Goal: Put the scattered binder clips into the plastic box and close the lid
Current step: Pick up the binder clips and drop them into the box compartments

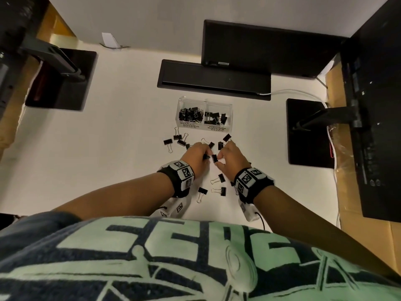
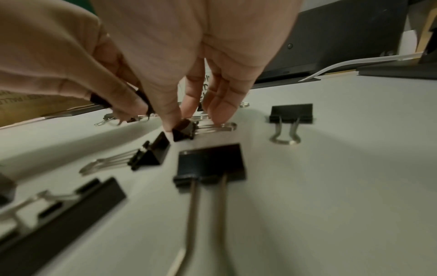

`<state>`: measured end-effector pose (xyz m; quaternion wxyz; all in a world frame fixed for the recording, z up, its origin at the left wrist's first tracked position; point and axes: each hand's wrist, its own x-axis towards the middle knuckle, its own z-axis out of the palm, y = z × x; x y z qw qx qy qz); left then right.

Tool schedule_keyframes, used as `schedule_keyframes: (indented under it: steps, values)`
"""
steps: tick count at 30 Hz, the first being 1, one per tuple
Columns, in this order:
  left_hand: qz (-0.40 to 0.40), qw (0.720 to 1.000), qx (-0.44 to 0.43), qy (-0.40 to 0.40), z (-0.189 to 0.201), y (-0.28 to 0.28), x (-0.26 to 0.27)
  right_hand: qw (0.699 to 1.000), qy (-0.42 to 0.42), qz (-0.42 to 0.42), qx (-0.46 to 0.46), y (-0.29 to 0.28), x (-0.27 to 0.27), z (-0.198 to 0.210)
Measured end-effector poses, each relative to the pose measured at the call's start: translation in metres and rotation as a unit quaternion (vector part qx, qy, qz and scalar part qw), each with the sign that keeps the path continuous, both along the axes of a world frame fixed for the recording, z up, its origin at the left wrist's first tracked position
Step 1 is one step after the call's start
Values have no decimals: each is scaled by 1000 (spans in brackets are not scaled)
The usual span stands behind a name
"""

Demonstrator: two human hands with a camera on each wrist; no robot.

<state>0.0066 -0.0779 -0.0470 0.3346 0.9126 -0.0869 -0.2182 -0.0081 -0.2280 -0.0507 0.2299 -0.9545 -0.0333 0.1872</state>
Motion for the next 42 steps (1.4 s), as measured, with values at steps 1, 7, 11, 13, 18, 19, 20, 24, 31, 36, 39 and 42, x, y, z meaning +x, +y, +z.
schedule_keyframes:
  steps: [1, 7, 11, 13, 18, 19, 20, 24, 31, 36, 39, 42]
  values:
    - [14, 1000, -9, -10, 5, 1, 4, 1000, 1, 7, -3, -1, 0, 0]
    - [49, 995, -52, -72, 37, -12, 50, 1000, 22, -7, 15, 0, 0, 3]
    - [53, 993, -34, -95, 44, -22, 85, 993, 45, -85, 72, -2, 3, 10]
    - [49, 993, -21, -102, 46, -24, 99, 989, 50, -101, 92, -4, 9, 16]
    - [23, 994, -15, -109, 48, -24, 107, 978, -7, -156, 141, -12, 35, 37]
    - [9, 993, -12, -116, 48, -22, 103, 976, -21, -164, 145, -14, 42, 40]
    - [-10, 992, -7, -127, 49, -21, 99, 975, -32, -165, 146, -15, 48, 43]
    - [-88, 985, 29, -147, 42, -17, 74, 989, -22, -89, 120, -10, 57, 50]
    - [-85, 992, 70, -65, 8, -6, 35, 999, 26, 6, 25, 0, 35, 32]
    - [-123, 986, 99, -47, -2, -9, 38, 999, 19, 28, -18, 9, 36, 19]
    - [-129, 983, 124, -38, -4, -5, 39, 999, 18, 31, -22, 7, 36, 17]
    - [-122, 983, 137, -31, -4, -2, 38, 1000, 21, 20, -6, 2, 35, 19]
